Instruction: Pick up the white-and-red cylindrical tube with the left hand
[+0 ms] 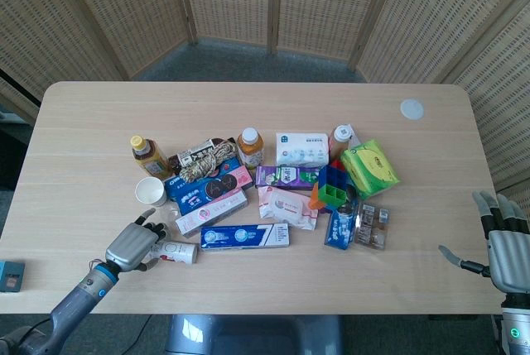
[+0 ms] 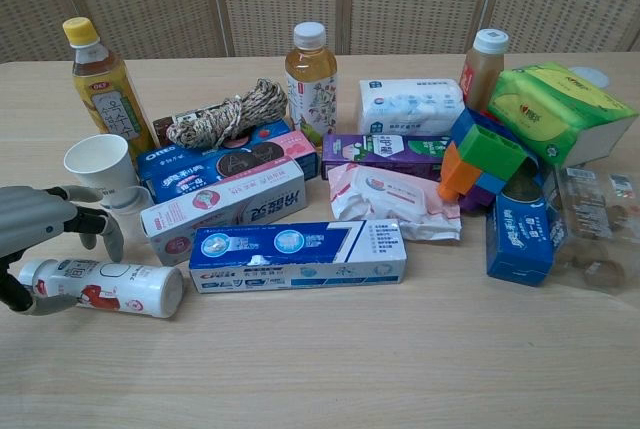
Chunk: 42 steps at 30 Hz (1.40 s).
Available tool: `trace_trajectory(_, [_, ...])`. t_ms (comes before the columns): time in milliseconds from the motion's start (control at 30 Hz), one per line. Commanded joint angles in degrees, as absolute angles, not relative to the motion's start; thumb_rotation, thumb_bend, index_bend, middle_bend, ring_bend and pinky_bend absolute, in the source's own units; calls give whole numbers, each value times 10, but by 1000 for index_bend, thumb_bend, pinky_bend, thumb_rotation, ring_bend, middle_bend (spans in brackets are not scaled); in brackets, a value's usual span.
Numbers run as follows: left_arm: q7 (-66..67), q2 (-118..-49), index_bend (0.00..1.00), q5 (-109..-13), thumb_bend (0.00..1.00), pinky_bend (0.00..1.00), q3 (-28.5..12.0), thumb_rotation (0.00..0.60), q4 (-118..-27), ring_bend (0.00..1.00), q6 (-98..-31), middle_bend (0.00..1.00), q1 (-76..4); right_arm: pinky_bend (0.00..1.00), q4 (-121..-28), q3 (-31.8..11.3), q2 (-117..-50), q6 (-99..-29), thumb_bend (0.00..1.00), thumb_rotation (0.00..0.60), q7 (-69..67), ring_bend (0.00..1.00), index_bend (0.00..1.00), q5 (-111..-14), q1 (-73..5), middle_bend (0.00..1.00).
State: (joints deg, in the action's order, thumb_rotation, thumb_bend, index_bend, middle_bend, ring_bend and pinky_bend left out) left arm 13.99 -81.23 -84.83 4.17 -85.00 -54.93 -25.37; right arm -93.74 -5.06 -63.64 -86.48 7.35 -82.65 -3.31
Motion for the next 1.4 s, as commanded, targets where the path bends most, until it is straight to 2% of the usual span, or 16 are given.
trace_trajectory(33, [139, -815, 341, -850, 335, 65, 44, 600, -848, 336, -553, 292, -253, 0, -936, -50, -637, -865, 30, 277, 72, 0, 0, -827, -32, 0])
trace_trajectory(433, [144, -835, 335, -870, 336, 75, 59, 600, -833, 334, -573, 301, -246, 0, -931, -51, -640, -865, 31, 276, 67, 0, 0, -830, -32, 0])
trace_trajectory(700, [145, -857, 434, -893, 336, 176, 68, 600, -812, 419, -598, 391, -238, 0, -928, -51, -641, -866, 30, 279, 63, 0, 0, -831, -32, 0])
trace_trajectory(1067, [168, -873, 459, -913, 336, 188, 80, 600, -795, 444, -605, 419, -236, 0, -924, -51, -643, -868, 31, 280, 55, 0, 0, -832, -29, 0])
trace_trajectory(1167, [167, -880, 513, -919, 337, 257, 79, 600, -788, 514, -616, 480, -232, 0, -922, -51, -644, -869, 30, 277, 53, 0, 0, -832, -28, 0])
trace_trajectory(1300, [155, -890, 634, -929, 339, 406, 73, 600, -774, 649, -645, 629, -225, 0, -921, -51, -644, -871, 30, 281, 50, 0, 0, -833, -27, 0])
trace_trajectory(1400, [142, -889, 664, -931, 340, 443, 67, 600, -772, 679, -659, 682, -223, 0, -920, -52, -644, -873, 30, 277, 48, 0, 0, -834, -26, 0])
